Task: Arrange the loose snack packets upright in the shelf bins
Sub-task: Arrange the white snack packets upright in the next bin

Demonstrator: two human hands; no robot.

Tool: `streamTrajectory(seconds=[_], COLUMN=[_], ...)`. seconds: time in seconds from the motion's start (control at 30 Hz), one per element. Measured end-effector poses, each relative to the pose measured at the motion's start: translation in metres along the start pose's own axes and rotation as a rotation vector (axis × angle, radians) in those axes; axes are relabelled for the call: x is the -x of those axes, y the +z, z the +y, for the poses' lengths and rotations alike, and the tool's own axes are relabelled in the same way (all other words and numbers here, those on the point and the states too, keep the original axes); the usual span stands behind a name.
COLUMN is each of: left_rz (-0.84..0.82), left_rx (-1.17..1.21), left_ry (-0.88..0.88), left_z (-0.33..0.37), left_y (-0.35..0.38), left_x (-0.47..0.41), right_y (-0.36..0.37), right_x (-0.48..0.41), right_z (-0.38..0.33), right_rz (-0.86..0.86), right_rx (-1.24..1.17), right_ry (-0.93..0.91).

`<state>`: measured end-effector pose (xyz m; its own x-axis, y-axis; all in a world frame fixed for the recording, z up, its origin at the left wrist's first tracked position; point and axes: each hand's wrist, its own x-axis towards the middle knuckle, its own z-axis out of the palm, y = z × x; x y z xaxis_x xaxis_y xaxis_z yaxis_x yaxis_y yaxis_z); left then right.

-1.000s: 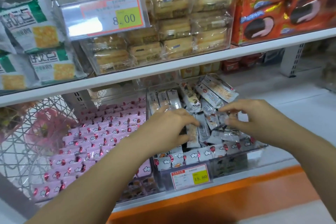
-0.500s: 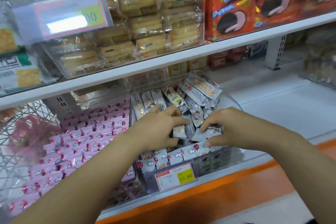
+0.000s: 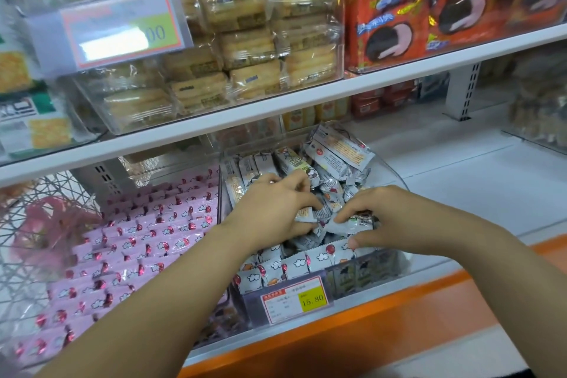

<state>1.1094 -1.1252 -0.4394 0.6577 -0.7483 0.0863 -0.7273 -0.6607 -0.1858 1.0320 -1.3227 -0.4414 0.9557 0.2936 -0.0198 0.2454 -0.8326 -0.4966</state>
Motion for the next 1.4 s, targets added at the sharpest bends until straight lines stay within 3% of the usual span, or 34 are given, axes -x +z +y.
streamTrajectory(seconds=[0.37, 0.67, 0.9, 1.17, 1.4], left_rz=[0.282, 0.607, 0.829, 0.730, 0.355], left_rx=[0.179, 0.757, 0.685, 0.491, 0.405], left_ry=[-0.077, -0.276, -0.389, -0.529, -0.474], left_z=[-0.003, -0.009, -0.022, -0.032, -0.049], left_y=[-0.006, -0.013, -0.014, 0.002, -0.003], left_x=[0.013, 0.065, 0.082, 0.058, 0.035], right_y=[0.005, 0.008, 0.016, 0.028, 0.028], right_x=[-0.004, -0.006, -0.015, -0.033, -0.050], right_z=[0.002, -0.009, -0.017, -0.031, -0.038], right_rz=[0.125, 0.258, 0.244, 0.274, 0.289], right_rx=[-0.076, -0.011, 0.113, 0.262, 0.347], right_ry=[0.035, 0.063, 0.036, -0.016, -0.021])
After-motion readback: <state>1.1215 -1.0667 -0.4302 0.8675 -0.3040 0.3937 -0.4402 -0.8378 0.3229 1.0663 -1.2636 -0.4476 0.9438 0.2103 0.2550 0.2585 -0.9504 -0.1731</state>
